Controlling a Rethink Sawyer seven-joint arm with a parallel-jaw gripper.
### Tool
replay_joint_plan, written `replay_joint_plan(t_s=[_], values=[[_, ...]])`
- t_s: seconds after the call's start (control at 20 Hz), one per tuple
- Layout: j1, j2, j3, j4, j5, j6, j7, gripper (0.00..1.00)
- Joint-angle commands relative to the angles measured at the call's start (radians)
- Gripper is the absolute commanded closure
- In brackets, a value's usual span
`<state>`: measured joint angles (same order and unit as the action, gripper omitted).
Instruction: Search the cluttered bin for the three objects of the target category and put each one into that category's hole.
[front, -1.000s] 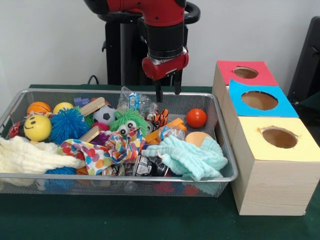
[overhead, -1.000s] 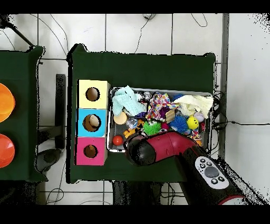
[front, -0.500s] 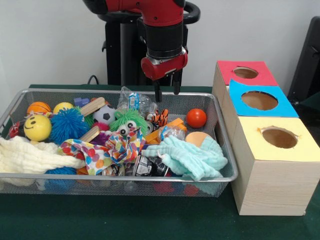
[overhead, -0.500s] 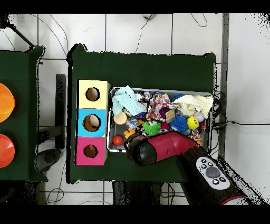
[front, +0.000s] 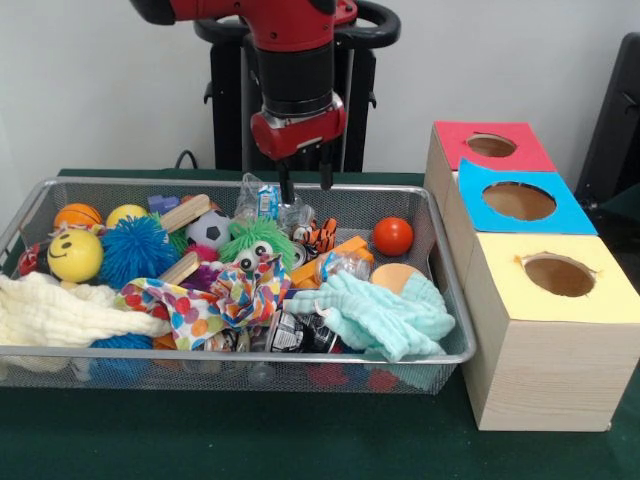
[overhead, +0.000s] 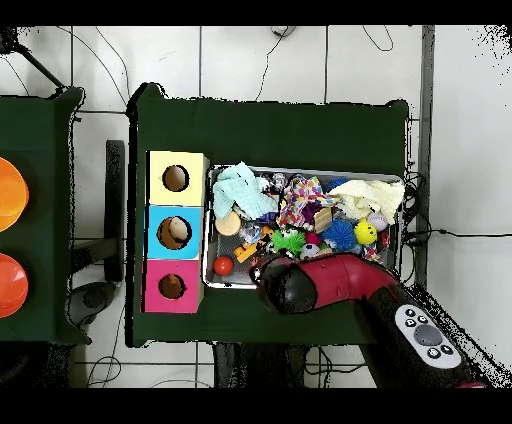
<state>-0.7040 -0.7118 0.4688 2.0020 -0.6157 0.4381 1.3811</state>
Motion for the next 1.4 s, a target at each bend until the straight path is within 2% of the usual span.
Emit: replay_joint_plan(t_s=[0.05,0.95,1.4], values=[[-0.046,0.011,0.062,-0.03,-0.045,0.037,-0.078,0.0],[-0.024,0.008,0.049,-0.028,-0.059,0.025,-0.049,0.0],[-0.016,0.055,0.032,-0.064,-0.083,0.002,-0.043,0.0]])
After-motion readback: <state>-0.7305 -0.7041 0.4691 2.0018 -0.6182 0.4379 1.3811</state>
